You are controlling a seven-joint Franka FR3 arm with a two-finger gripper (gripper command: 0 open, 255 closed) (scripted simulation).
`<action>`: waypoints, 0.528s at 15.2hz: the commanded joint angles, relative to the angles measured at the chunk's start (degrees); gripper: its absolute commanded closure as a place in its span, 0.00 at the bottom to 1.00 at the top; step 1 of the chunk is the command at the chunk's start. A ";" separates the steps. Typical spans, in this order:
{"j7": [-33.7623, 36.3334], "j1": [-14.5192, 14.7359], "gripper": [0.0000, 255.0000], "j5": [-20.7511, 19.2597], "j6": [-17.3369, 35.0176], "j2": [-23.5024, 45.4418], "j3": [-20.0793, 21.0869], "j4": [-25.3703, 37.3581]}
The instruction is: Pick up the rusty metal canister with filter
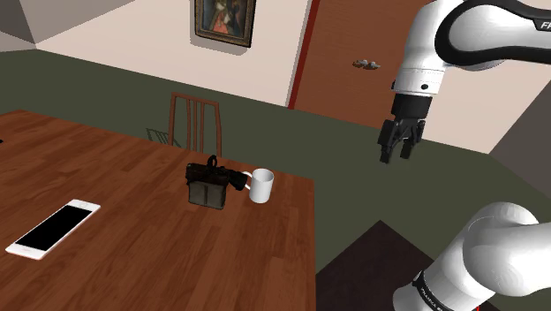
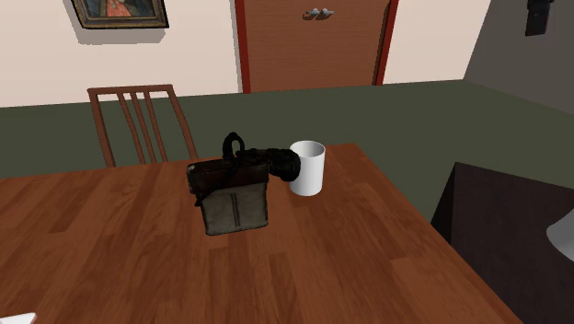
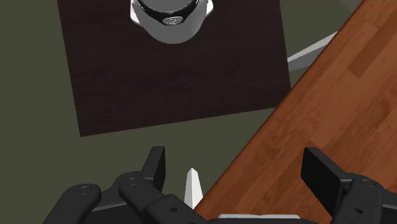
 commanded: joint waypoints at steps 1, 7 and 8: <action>0.00 0.00 0.00 0.00 0.00 0.00 0.00 0.00; 0.36 2.21 0.00 2.93 9.83 10.46 2.70 2.82; 0.41 2.57 0.00 3.32 11.31 12.29 3.13 3.55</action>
